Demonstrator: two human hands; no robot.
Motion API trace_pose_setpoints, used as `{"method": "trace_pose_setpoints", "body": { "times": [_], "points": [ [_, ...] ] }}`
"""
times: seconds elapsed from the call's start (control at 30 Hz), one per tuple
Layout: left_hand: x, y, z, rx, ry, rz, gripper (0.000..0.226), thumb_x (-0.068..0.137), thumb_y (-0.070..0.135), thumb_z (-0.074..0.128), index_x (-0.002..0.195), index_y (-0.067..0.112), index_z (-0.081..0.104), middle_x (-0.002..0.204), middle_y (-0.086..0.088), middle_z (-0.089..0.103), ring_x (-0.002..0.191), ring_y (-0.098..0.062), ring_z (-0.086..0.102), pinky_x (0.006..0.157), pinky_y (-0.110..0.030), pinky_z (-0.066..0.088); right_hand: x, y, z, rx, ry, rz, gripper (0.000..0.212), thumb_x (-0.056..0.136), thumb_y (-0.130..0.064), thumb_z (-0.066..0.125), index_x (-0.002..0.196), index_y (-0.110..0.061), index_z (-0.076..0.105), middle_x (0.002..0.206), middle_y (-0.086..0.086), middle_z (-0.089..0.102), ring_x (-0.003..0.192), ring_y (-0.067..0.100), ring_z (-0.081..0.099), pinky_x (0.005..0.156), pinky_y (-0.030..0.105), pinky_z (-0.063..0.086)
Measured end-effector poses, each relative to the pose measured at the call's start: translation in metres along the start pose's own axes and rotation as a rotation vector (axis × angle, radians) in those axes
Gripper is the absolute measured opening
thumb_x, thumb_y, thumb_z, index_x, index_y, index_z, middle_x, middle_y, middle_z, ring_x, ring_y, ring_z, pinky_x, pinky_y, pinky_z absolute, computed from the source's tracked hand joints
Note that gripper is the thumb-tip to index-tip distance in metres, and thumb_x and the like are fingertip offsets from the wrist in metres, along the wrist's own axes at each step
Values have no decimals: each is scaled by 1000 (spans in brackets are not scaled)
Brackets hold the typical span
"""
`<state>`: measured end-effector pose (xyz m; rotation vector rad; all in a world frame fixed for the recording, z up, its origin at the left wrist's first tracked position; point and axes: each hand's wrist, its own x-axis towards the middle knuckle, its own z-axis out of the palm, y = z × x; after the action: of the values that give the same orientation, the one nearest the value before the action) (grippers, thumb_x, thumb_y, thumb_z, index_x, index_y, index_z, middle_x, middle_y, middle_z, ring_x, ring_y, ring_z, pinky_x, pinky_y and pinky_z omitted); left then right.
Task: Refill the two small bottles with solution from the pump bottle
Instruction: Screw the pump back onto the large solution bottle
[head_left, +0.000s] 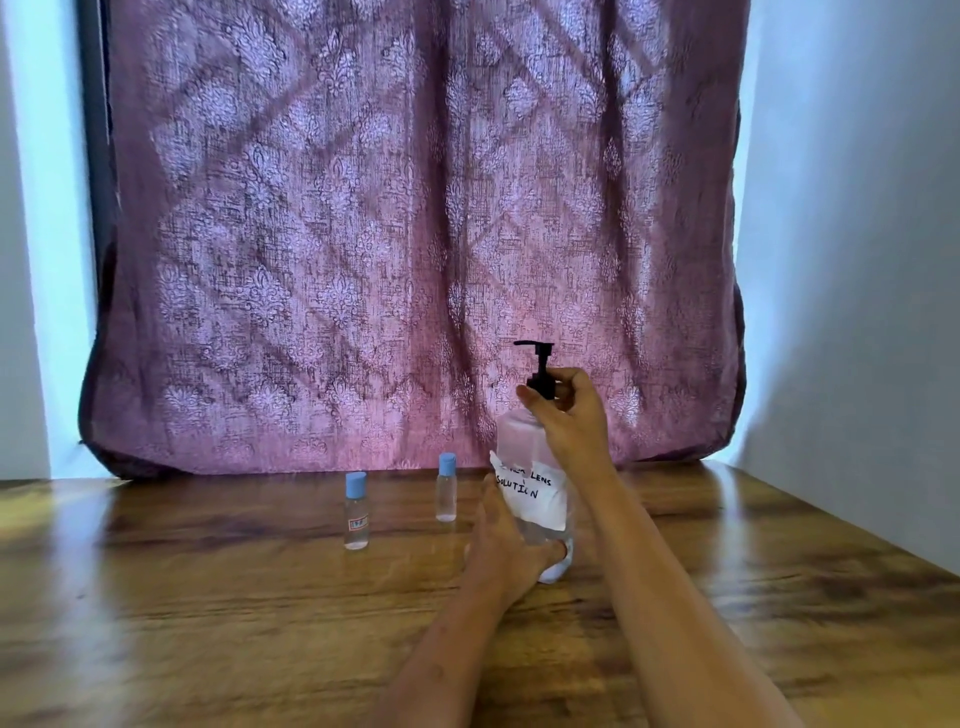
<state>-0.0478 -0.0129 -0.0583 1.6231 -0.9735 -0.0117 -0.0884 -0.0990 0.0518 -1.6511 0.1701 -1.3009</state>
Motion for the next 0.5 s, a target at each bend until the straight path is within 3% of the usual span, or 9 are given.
{"method": "trace_pose_setpoints", "body": {
  "times": [0.1, 0.27, 0.37, 0.43, 0.5],
  "points": [
    [-1, 2, 0, -14, -1, 5, 107, 58, 35, 83, 144, 15, 22, 137, 1, 45, 126, -18, 47, 104, -43, 43, 0, -2, 2, -77, 13, -22, 37, 74, -17, 79, 94, -24, 49, 86, -12, 62, 68, -9, 59, 65, 12, 50],
    [-2, 4, -1, -54, -12, -23, 115, 60, 34, 85, 148, 13, 15, 145, -3, 40, 133, -21, 41, 108, -46, 39, -3, 0, 4, -146, 46, -78, 40, 74, -24, 79, 99, -17, 49, 85, -16, 62, 72, -5, 58, 65, 13, 47],
    [-2, 3, -1, -49, -22, -48, 114, 57, 36, 83, 148, 16, 16, 144, -3, 42, 132, -21, 42, 107, -46, 40, -4, 2, 2, -35, 34, -55, 22, 85, -24, 67, 98, -17, 51, 84, -15, 63, 72, -6, 59, 62, 5, 44],
    [-2, 3, 0, -39, -24, -66, 114, 52, 38, 79, 146, 17, 19, 140, -3, 44, 130, -22, 45, 105, -46, 42, -3, 4, 0, 66, 15, -23, 10, 90, -19, 60, 96, -17, 53, 81, -13, 66, 73, -3, 63, 65, 8, 47],
    [-1, 2, 0, -30, -27, -78, 115, 49, 39, 76, 146, 17, 18, 140, -3, 44, 128, -22, 45, 104, -46, 42, -1, 4, -2, 93, 9, -9, 11, 89, -17, 62, 93, -20, 52, 84, -8, 68, 78, 3, 65, 72, 17, 49]
  ]
}}
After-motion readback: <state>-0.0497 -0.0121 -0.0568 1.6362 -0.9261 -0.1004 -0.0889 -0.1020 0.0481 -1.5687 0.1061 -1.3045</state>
